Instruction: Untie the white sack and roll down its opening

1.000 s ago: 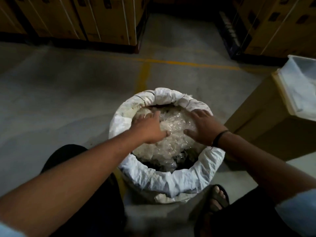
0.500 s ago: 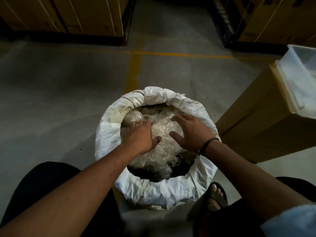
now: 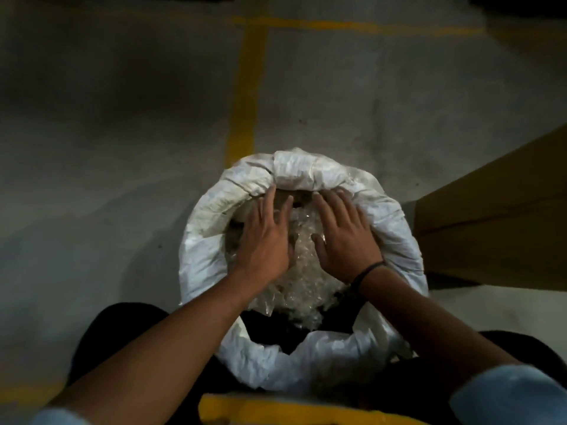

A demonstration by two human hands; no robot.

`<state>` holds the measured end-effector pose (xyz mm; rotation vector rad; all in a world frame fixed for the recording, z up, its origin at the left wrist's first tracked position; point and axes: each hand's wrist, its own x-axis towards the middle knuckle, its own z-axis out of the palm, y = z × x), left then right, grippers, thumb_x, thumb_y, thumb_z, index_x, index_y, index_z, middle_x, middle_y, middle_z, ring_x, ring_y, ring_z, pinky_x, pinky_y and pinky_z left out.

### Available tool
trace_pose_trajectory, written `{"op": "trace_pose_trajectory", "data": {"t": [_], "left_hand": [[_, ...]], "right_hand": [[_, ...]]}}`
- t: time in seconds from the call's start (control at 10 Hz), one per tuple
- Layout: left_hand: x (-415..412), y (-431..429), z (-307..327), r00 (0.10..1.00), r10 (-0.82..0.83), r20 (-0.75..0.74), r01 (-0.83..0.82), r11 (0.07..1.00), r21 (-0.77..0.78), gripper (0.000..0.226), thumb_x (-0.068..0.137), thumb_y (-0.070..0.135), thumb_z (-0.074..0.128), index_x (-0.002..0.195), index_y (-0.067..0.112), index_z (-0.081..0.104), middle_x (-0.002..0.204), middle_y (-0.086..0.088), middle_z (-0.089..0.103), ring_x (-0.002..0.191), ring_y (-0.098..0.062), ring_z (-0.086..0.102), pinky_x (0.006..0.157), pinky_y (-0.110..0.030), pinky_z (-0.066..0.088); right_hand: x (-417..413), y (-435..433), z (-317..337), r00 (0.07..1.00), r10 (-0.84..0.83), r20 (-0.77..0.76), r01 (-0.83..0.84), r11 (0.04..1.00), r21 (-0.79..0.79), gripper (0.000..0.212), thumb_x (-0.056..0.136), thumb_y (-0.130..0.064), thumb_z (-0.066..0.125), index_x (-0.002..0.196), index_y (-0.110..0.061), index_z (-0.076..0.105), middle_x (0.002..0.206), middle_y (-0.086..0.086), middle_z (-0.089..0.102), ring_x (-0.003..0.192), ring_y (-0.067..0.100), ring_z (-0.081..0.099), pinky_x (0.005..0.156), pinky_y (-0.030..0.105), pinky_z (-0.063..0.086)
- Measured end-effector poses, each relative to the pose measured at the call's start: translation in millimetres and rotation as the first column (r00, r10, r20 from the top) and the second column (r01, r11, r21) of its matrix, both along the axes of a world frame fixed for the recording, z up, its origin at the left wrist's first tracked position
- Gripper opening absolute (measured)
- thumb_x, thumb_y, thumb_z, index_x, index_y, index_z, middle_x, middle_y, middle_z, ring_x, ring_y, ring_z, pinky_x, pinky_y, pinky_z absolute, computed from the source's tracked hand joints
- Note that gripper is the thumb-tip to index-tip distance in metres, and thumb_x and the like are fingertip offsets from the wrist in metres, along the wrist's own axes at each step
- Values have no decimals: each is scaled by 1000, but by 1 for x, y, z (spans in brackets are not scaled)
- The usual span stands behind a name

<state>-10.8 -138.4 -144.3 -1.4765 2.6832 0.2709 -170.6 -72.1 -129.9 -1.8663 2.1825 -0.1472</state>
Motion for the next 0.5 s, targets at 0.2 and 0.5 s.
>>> {"op": "trace_pose_trajectory", "data": {"t": [0.2,0.5], "left_hand": [[2,20,110,994,98,51,-108,960,257,76,88,39,61,155,19,30,164,-21,11,139,-41,34,113,-50,35],[4,20,356,995,48,-88,-28,976,216,71,92,48,52,152,20,27,165,-18,8,137,-38,37,109,-48,40]], "right_hand": [[9,2,114,989,-121,82,108,984,142,82,82,-34,55,153,-14,18,157,13,27,146,34,21,115,53,26],[13,-3,358,995,-92,23,91,994,64,75,88,-37,50,152,-16,17,155,10,31,144,31,25,115,49,28]]}}
